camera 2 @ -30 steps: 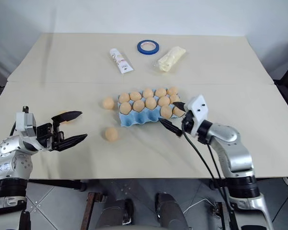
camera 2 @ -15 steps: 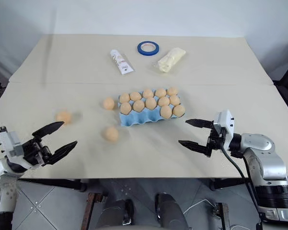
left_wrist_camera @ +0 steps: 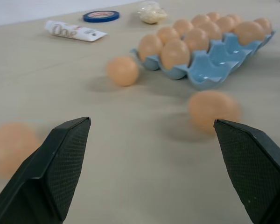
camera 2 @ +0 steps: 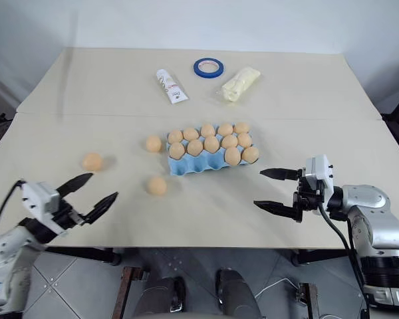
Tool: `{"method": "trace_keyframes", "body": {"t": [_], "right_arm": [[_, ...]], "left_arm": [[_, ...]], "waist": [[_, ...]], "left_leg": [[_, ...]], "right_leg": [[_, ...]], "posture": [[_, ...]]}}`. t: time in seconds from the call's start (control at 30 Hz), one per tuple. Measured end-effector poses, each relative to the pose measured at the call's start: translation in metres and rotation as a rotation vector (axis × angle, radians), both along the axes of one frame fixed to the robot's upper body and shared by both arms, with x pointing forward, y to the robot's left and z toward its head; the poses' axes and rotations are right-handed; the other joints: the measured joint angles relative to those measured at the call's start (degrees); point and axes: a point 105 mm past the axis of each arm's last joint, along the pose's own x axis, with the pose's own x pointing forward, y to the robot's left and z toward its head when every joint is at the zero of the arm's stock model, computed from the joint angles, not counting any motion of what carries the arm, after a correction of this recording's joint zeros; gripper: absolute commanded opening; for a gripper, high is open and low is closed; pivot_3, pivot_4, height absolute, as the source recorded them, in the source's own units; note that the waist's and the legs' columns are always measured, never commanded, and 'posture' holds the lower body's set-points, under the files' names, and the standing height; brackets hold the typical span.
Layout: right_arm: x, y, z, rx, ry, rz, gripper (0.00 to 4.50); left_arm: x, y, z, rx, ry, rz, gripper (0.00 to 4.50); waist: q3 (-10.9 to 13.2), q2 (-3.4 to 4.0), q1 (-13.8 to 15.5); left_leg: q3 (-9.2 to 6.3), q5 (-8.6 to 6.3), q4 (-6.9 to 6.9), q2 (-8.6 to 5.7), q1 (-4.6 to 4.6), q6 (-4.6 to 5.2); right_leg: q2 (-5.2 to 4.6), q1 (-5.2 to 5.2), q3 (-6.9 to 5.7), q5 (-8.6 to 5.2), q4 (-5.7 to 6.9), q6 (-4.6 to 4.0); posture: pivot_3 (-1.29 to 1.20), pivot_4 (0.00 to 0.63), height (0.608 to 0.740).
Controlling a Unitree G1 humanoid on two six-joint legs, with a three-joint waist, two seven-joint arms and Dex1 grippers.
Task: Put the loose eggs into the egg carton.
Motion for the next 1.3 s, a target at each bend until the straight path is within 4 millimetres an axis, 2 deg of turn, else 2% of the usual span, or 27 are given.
{"method": "trace_keyframes", "body": {"t": [0.13, 0.27, 0.4, 0.6, 0.77, 0.87, 1.03, 1.1, 1.23, 1.3], "right_arm": [[0.001, 0.0, 0.0, 0.0, -0.001, -0.005, 4.49], [0.002, 0.0, -0.001, 0.001, 0.001, -0.027, 4.49], [0.0, 0.001, -0.005, 0.002, 0.01, -0.042, 4.49], [-0.002, 0.002, -0.002, 0.012, 0.0, -0.039, 4.49], [-0.003, 0.0, 0.0, 0.033, 0.001, -0.036, 4.49], [-0.005, 0.0, -0.003, 0.036, 0.009, -0.032, 4.5], [-0.005, 0.002, 0.004, 0.122, -0.014, -0.033, 4.5], [-0.003, 0.003, 0.008, 0.152, -0.025, -0.03, 4.5], [-0.003, 0.003, 0.012, 0.183, -0.041, -0.029, 4.5], [-0.004, 0.003, 0.012, 0.189, -0.049, -0.03, 4.5]], "left_arm": [[0.014, -0.029, -0.007, -0.006, 0.032, -0.032, 4.5], [0.027, -0.048, -0.002, 0.005, 0.005, -0.054, 4.5], [0.04, -0.055, -0.012, 0.043, 0.041, -0.059, 4.5], [0.045, -0.064, -0.032, 0.113, 0.101, -0.07, 4.5], [0.052, -0.068, -0.037, 0.153, 0.15, -0.075, 4.5], [0.056, -0.07, -0.036, 0.167, 0.164, -0.078, 3.91], [0.055, -0.072, -0.036, 0.171, 0.174, -0.086, 2.28], [0.055, -0.072, -0.036, 0.17, 0.185, -0.085, 1.85], [0.055, -0.071, -0.023, 0.127, 0.187, -0.084, 1.55], [0.057, -0.072, 0.0, 0.063, 0.146, -0.096, 1.55]], "waist": [[0.0, 0.01, 0.0], [0.0, 0.01, -0.1], [0.0, 0.02, -0.2], [0.0, 0.01, -0.1], [0.0, 0.02, 0.2], [0.0, 0.02, 0.4], [0.0, 0.02, 0.4], [0.0, 0.02, 0.4], [0.0, 0.02, 0.6], [0.0, 0.02, 0.8]], "left_leg": [[0.03, 0.01, 0.02, -0.01, 0.01, 0.01], [0.04, 0.01, 0.02, 0.0, 0.02, 0.0], [0.1, 0.01, 0.03, 0.0, 0.02, -0.01], [0.08, 0.01, 0.03, 0.0, 0.02, -0.01], [0.08, 0.01, 0.08, 0.0, 0.02, 0.0], [0.09, 0.01, 0.08, 0.0, 0.03, 0.0], [0.09, 0.03, 0.09, 0.0, 0.07, -0.02], [0.09, 0.03, 0.11, 0.0, 0.08, -0.01], [0.08, 0.04, 0.11, 0.0, 0.07, -0.01], [0.07, 0.04, 0.11, 0.0, 0.05, -0.02]], "right_leg": [[0.05, 0.0, 0.04, 0.01, 0.05, 0.01], [0.1, -0.01, 0.06, 0.01, 0.06, 0.01], [0.1, -0.01, 0.12, 0.02, 0.06, 0.03], [0.1, -0.01, 0.1, 0.02, 0.06, 0.04], [0.09, 0.0, 0.1, 0.03, 0.09, 0.06], [0.09, 0.0, 0.12, 0.03, 0.11, 0.06], [0.11, 0.0, 0.11, 0.03, 0.19, 0.06], [0.1, 0.01, 0.13, 0.03, 0.22, 0.05], [0.09, 0.0, 0.11, 0.03, 0.22, 0.06], [0.1, -0.01, 0.1, 0.03, 0.21, 0.06]], "posture": [[0.0, 0.15, 0.74], [0.0, 0.15, 0.74], [0.0, 0.15, 0.74], [0.0, 0.15, 0.74], [0.0, 0.15, 0.74], [0.0, 0.15, 0.74], [0.0, 0.15, 0.74], [0.0, 0.15, 0.74], [0.0, 0.15, 0.74], [0.0, 0.15, 0.74]]}}
